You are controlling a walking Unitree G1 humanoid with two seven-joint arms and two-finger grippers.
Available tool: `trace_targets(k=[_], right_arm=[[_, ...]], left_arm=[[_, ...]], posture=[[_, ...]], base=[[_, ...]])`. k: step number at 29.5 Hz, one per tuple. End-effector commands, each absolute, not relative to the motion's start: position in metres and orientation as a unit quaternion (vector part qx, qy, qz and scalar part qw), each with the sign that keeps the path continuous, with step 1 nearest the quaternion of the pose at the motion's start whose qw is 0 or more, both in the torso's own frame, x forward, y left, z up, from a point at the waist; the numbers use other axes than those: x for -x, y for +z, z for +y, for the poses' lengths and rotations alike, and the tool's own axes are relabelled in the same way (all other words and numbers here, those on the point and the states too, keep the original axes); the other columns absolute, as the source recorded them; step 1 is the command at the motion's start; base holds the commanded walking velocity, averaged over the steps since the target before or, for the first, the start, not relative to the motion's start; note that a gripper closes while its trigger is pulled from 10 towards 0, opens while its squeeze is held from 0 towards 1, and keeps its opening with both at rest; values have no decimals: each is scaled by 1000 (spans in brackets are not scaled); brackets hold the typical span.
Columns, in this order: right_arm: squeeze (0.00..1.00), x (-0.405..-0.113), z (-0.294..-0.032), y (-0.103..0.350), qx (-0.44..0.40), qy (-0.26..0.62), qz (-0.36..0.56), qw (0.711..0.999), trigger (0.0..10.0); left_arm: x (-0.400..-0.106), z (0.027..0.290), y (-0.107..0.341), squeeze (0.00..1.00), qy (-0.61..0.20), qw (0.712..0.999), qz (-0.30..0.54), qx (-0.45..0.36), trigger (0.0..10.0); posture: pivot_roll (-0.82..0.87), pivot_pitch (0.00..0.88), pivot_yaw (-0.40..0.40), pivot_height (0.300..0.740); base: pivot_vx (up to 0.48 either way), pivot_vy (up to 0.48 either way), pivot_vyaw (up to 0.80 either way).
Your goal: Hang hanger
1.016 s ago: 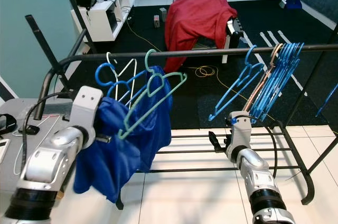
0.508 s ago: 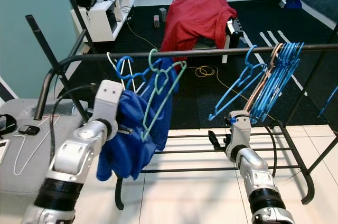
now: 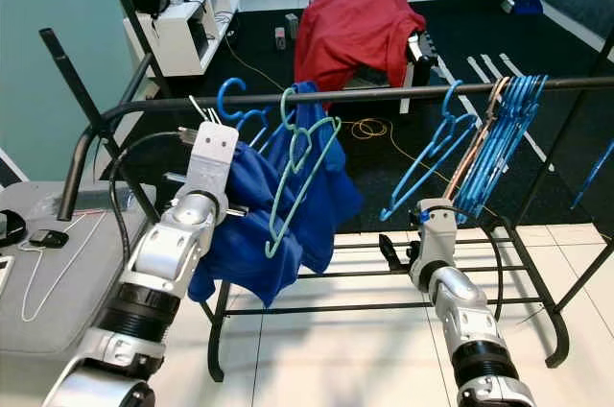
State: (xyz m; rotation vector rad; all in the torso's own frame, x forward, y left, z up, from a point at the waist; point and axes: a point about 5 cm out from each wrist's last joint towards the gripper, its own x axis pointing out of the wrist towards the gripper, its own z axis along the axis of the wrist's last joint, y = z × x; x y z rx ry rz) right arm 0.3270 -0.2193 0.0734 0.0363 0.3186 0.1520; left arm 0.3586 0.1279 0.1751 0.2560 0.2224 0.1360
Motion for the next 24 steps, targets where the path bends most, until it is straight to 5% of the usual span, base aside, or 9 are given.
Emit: trace_targets(k=[1, 18, 24], right_arm=[[0, -325, -220, 71, -22, 73, 163, 984, 10000], [0, -323, -224, 75, -23, 66, 157, 985, 10000], [0, -314, -245, 81, -18, 29, 147, 989, 10000]], left_arm=[[-361, 130, 180, 0, 80, 983, 101, -127, 10000], [-371, 130, 181, 0, 95, 984, 110, -102, 10000], [-378, 128, 182, 0, 86, 984, 101, -120, 10000]], posture=[[-95, 92, 84, 740], [-104, 107, 93, 740], [-153, 128, 131, 740]], base=[[0, 0, 0], [0, 0, 0], [0, 0, 0]])
